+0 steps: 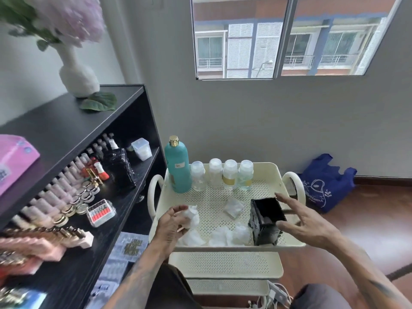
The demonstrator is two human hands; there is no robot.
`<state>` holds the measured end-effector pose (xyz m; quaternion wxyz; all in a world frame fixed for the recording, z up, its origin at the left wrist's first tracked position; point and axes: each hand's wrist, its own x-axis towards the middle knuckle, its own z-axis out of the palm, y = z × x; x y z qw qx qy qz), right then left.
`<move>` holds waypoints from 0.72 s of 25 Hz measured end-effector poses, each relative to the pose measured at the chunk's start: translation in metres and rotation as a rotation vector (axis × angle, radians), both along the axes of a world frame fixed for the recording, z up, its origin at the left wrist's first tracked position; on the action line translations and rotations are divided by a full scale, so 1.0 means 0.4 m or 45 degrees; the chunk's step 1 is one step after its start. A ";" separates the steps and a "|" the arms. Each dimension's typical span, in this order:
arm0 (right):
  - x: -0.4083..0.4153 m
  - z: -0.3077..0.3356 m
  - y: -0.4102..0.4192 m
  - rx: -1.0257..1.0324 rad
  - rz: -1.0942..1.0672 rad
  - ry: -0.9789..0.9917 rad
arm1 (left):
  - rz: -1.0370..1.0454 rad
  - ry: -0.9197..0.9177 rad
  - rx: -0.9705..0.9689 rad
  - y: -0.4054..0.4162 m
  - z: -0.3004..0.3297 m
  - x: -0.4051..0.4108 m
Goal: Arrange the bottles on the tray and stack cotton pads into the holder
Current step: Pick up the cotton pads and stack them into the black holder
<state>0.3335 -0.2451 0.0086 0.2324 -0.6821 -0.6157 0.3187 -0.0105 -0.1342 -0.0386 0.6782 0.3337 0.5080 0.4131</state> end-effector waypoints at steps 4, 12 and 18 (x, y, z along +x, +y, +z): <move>-0.024 -0.022 0.006 0.062 0.018 -0.042 | -0.080 -0.114 -0.077 0.002 0.030 0.043; -0.019 -0.038 0.008 0.026 0.000 0.051 | -0.239 0.726 0.142 0.014 0.056 0.079; -0.027 -0.029 -0.003 -0.002 -0.011 0.065 | -0.241 1.074 0.422 -0.006 0.073 0.082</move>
